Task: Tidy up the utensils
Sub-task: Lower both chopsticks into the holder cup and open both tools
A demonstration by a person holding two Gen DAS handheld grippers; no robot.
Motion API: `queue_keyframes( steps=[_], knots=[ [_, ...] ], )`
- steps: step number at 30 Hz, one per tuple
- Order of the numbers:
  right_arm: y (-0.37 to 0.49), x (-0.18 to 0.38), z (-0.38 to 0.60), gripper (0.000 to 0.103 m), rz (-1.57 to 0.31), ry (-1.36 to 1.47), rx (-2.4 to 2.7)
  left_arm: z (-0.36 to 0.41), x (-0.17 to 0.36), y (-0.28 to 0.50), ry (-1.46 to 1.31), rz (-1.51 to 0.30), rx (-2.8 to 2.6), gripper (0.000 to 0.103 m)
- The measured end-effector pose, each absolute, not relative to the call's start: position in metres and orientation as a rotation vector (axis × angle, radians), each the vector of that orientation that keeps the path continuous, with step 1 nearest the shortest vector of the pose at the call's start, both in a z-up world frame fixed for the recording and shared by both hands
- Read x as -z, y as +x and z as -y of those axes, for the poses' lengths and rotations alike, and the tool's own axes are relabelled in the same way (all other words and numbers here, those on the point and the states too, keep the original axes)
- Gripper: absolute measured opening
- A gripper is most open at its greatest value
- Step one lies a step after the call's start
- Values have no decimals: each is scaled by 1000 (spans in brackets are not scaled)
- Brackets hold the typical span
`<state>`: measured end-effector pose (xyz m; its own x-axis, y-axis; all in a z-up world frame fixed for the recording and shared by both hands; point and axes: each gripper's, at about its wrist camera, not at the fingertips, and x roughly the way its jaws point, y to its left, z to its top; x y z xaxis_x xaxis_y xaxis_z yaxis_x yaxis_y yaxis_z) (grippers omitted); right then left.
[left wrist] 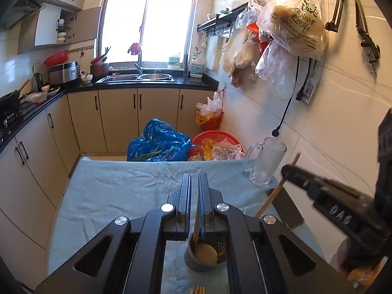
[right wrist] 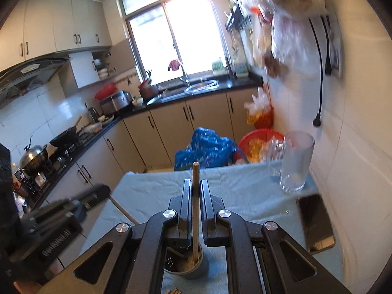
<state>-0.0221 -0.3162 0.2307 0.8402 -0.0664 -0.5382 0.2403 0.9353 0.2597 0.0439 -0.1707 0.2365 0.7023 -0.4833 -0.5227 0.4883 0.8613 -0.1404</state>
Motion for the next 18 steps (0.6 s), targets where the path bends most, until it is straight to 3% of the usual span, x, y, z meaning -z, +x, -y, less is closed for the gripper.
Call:
queue_keyframes(
  steps=[7,9,11,13,18],
  knots=[
    [-10,-203,325,7,-610,359,163,175,-235,42,5,-577,561,6],
    [-9,-199,328,8,-612,384,164,173,-235,42,-8,-584,558,14],
    [-8,-196,329,16,-620,394,154,171,-236,42,-16,-589,557,31],
    [-10,-198,329,46,-607,381,160,167,-237,40,-23,-574,541,41],
    [-21,-213,324,52,-574,332,191,153,-242,35,-44,-564,510,47]
  ],
)
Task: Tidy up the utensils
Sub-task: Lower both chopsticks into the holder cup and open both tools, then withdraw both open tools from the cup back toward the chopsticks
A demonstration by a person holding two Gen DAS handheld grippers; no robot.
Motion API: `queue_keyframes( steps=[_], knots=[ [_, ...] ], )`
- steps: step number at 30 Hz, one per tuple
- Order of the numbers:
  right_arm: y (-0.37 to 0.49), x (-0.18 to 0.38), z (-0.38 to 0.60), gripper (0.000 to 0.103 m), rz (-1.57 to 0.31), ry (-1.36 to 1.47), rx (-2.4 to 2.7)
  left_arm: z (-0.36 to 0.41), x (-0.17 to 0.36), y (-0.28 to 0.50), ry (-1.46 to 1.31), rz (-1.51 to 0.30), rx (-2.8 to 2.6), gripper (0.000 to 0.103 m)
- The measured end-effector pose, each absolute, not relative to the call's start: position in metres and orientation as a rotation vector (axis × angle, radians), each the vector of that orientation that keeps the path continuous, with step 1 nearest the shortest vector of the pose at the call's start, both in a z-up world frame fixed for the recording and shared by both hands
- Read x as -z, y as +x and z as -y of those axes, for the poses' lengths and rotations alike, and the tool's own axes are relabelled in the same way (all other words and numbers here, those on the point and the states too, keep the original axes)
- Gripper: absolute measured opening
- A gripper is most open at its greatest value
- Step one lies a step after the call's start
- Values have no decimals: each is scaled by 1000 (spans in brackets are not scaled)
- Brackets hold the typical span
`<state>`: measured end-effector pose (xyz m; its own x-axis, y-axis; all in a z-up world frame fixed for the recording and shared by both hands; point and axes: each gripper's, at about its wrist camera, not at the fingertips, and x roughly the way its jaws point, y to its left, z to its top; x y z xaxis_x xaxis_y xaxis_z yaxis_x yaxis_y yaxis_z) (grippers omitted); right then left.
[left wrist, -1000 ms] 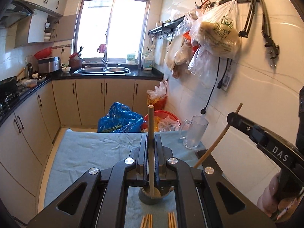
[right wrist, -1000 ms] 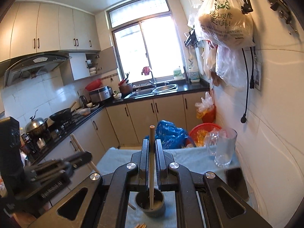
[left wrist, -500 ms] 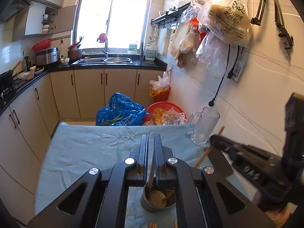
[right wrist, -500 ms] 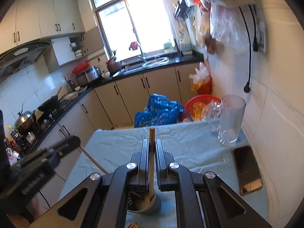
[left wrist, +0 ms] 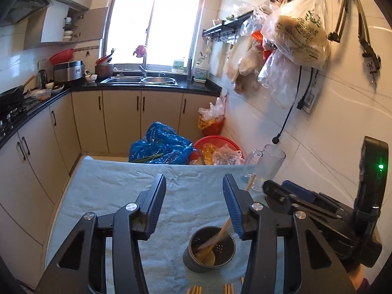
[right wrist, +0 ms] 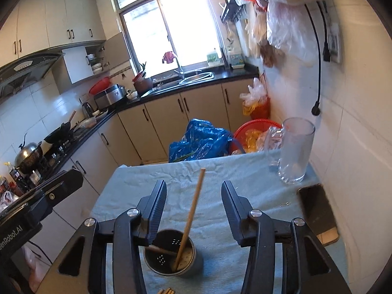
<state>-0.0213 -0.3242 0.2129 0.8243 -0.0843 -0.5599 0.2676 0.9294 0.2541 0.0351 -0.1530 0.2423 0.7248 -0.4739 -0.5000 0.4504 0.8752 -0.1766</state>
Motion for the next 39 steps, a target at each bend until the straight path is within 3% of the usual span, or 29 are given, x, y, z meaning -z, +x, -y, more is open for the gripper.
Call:
queue_keyframes(
  steps=[4,13,18,24,26,28,30,39],
  knots=[
    [-34,-224,325,57,-560,333,202,136,-249,27,-78,-558,488,55],
    [-78,-220,312,58,-631,279,177,86,-246,-7,-97,-550,448,61],
    [-112,-182,289,55,-754,177,68,52,-216,-27,-103,-609,427,65],
    [-118,-162,258,53,-750,152,-69,22,-163,-46,-137,-707,404,65],
    [-105,-163,250,44,-743,136,-66,17,-151,-51,-139,-725,401,65],
    [-91,-167,249,19,-744,129,-52,14,-141,-56,-127,-736,399,65],
    [-72,-172,250,2,-752,130,-47,11,-133,-59,-102,-741,395,65],
    [5,-191,242,1,-778,100,22,18,-106,-59,-64,-776,428,65]
  ],
)
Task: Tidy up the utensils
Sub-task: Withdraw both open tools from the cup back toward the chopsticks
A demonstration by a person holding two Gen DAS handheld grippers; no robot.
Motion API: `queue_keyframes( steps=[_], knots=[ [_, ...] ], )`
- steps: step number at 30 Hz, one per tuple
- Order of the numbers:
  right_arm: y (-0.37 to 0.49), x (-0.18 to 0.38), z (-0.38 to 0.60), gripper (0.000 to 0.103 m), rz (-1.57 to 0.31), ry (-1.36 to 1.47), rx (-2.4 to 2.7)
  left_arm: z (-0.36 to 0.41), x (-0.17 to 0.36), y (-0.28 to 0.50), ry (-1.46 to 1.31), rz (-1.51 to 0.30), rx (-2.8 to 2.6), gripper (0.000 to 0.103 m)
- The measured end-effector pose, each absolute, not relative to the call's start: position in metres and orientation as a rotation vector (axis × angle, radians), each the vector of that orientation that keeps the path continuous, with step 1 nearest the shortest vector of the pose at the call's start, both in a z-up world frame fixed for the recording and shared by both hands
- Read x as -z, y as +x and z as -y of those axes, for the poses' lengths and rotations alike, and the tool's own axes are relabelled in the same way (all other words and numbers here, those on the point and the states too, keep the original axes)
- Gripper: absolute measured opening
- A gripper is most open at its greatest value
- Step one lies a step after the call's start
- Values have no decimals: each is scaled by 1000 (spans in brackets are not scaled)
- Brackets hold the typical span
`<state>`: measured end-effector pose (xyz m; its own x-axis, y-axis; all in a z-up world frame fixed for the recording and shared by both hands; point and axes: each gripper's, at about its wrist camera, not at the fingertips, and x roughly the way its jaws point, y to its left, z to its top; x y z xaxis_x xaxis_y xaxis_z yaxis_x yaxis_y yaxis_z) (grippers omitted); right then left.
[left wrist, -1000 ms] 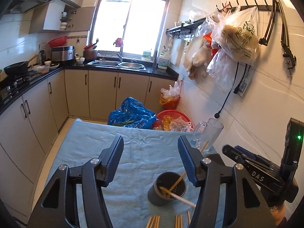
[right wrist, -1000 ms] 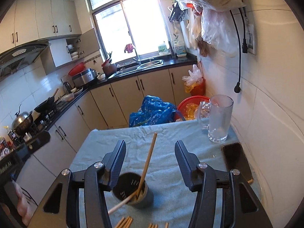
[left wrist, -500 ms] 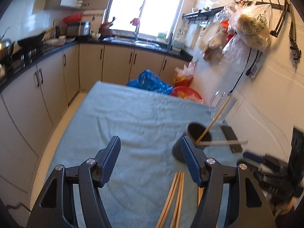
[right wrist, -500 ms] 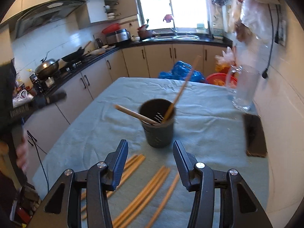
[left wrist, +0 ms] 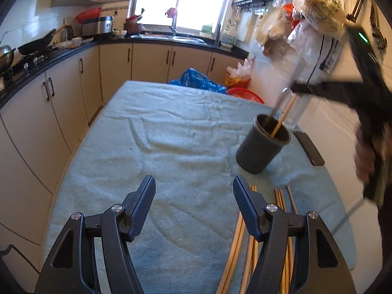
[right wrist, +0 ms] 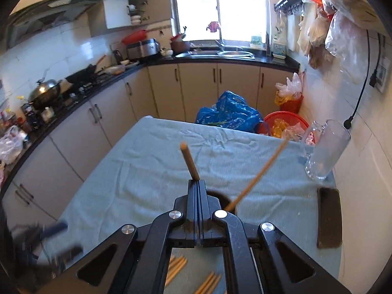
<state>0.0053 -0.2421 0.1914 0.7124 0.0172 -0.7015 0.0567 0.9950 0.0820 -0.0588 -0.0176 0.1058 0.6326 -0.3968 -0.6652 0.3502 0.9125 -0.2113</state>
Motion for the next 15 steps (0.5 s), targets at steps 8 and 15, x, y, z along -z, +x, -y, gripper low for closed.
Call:
queue_keyframes(
  steps=[8,15],
  knots=[
    [53,-194,249,14,-820,110,79,36,-95,-57,-41,-813,465,65],
    [2,-218,269,46,-754,118,125,49,-87,-55,-28,-852,488,65]
  ],
)
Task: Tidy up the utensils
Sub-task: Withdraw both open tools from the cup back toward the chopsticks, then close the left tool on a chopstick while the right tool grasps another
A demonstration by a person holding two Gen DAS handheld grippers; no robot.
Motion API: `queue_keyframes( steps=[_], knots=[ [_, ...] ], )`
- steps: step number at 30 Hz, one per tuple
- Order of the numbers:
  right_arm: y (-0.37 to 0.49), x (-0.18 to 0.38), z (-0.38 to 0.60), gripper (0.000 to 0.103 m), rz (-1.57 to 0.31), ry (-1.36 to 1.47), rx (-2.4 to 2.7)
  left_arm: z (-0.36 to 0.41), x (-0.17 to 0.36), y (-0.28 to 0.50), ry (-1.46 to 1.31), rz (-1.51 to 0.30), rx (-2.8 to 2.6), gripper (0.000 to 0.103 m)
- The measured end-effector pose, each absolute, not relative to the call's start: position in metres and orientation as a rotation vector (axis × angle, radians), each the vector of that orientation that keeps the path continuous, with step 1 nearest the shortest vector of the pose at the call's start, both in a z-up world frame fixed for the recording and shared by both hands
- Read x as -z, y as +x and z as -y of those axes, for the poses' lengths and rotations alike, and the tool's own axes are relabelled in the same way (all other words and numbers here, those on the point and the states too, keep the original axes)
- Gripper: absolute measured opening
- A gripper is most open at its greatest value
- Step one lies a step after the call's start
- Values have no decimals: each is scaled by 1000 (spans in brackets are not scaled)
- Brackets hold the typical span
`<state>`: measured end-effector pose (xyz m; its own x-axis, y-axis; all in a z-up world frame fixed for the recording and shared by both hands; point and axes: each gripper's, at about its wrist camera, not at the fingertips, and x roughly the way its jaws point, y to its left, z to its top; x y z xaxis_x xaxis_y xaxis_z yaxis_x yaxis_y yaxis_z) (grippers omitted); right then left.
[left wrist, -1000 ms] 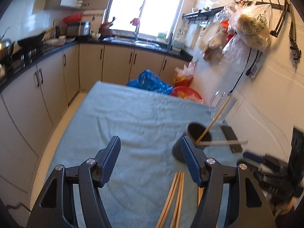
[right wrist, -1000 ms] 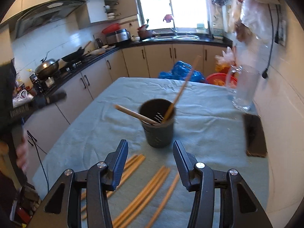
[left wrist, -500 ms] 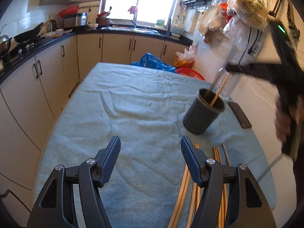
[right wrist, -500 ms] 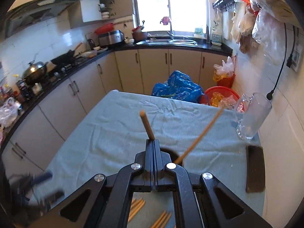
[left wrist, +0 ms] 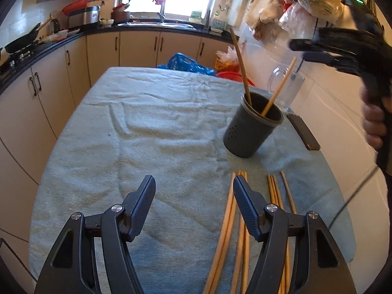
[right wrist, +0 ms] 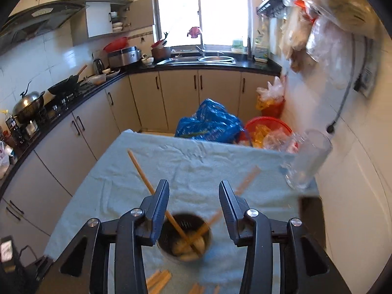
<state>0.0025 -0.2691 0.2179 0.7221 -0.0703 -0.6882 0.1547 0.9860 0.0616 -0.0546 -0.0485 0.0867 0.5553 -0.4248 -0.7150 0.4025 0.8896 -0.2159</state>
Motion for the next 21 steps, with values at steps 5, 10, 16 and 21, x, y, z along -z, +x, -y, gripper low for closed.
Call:
queue_keyframes(
  steps=[5,10,16,21],
  knots=[
    [-59,-188,288,51,-879,172,93,68,-69,-55,28,-910,523,65],
    [-117,-116,302,51,-1069,262,43,93,-49,-55,133,-962,577,51],
    [-140,-60,286,37,-1144,266,5,113,-22,-51,226,-1041,605,18],
    [-130,-38,266,36,-1170,177,28,111,-20,-43,207,-1048,550,2]
  ],
)
